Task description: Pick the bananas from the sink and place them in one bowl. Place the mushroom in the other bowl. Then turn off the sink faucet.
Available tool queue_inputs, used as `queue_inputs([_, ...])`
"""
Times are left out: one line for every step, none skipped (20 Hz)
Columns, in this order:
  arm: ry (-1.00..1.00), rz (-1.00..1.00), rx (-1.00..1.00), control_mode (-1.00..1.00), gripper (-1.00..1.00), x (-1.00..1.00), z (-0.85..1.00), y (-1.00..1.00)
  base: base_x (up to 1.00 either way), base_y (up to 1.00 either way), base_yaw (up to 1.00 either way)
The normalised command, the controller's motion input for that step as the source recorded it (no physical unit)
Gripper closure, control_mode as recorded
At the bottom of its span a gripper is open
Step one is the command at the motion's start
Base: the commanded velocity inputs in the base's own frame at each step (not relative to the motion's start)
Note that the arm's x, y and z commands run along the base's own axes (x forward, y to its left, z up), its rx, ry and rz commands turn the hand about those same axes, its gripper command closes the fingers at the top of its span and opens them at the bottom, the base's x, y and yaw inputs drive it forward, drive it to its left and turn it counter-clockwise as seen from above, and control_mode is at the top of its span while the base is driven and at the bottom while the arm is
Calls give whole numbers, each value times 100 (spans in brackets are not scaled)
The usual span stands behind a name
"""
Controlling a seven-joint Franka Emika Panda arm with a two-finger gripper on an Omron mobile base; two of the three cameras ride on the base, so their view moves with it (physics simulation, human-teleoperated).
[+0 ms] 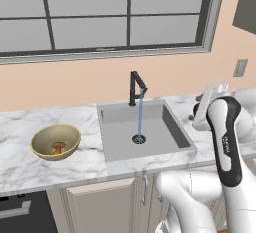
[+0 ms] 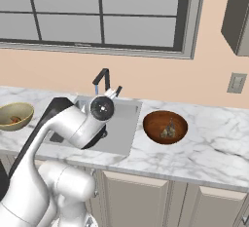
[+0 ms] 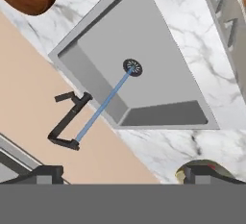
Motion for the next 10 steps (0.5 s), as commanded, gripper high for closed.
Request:
queue_inputs([0,-7,5,-100,-100,31,0,0,0,0,0])
queue_inputs([0,-8,11,-100,-100,46,0,0,0,0,0])
queue_inputs([0,-8,13,-100,-100,51,-3,0,0,0,0])
queue_inputs([0,-9,14,-100,-100,52,-1,0,0,0,0])
queue_inputs([0,-9,17,-100,-100,51,-4,0,0,0,0])
queue_inputs([0,-8,19,-100,-100,49,-5,-3,0,0,0])
queue_inputs([0,-6,19,-100,-100,47,-3,-4,0,0,0])
queue_inputs([1,-2,19,-100,-100,43,-1,-9,0,0,0])
queue_inputs([5,-1,20,-100,-100,38,0,-9,0,0,0])
queue_inputs([7,0,22,-100,-100,31,0,-11,0,0,0])
